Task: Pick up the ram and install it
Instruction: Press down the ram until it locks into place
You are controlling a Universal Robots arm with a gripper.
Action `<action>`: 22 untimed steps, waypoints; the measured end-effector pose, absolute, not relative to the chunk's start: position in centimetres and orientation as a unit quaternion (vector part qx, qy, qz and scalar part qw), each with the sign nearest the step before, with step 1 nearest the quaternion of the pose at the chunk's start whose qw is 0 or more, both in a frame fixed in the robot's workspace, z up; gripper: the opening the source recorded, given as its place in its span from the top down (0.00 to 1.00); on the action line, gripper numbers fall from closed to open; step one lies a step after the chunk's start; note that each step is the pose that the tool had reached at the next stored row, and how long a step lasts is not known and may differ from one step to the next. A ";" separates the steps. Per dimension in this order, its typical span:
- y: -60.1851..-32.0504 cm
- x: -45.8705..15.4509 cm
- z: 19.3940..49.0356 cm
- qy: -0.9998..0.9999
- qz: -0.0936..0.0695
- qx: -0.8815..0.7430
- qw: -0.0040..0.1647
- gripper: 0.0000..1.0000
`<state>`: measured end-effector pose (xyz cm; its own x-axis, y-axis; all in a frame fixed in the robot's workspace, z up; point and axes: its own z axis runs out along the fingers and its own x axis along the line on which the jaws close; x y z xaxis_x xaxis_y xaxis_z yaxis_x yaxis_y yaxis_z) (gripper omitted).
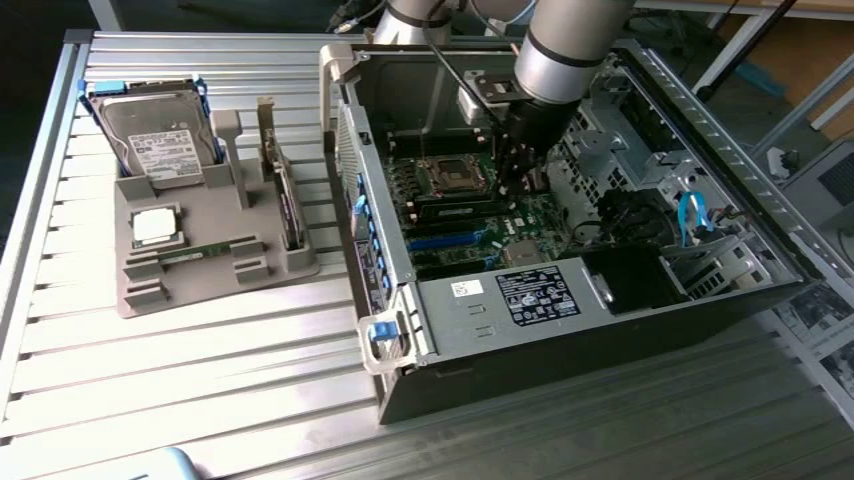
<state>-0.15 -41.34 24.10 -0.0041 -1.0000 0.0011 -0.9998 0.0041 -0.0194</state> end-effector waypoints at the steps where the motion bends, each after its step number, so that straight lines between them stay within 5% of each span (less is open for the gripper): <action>1: -41.3 -0.8 24.1 0.708 -0.008 -0.706 0.008 0.89; 22: -41.2 -8.8 24.0 0.708 -0.021 -0.705 0.021 0.89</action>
